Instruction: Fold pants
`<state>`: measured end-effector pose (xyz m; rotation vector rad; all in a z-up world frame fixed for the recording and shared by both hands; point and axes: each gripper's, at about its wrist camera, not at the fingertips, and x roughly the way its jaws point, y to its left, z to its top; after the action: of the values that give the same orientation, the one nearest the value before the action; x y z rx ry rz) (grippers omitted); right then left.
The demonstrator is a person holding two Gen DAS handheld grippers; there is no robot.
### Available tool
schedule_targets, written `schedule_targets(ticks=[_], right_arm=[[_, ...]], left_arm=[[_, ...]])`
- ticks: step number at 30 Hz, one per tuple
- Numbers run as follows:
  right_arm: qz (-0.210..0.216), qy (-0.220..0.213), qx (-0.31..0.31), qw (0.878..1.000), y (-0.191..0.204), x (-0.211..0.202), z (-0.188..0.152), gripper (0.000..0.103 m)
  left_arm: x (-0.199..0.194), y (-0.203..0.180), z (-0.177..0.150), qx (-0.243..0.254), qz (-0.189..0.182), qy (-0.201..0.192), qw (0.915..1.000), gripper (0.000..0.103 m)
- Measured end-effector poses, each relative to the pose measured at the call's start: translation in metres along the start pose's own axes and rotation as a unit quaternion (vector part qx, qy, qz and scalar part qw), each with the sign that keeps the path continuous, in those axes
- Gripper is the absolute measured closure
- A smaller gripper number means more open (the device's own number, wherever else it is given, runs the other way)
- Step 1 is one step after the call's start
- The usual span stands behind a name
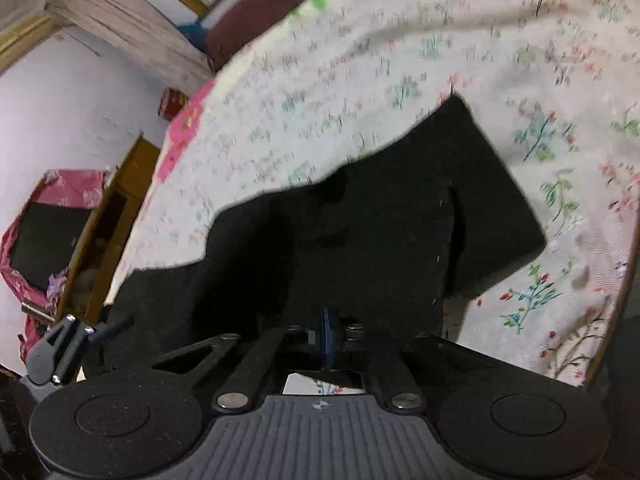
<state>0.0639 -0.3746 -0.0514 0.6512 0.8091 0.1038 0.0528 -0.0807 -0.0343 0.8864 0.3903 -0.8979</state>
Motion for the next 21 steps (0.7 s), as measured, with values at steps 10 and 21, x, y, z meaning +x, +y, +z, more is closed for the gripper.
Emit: schedule_targets(ticks=[10, 21], right_arm=[[-0.110, -0.032, -0.130, 0.985, 0.016, -0.029, -0.010, 0.078], [-0.108, 0.011, -0.059, 0.992, -0.013, 0.005, -0.004, 0.072]], left_arm=[[0.004, -0.005, 0.002, 0.004, -0.014, 0.002, 0.9999, 0.030], [0.007, -0.018, 0.007, 0.039, -0.031, 0.000, 0.9988, 0.029]])
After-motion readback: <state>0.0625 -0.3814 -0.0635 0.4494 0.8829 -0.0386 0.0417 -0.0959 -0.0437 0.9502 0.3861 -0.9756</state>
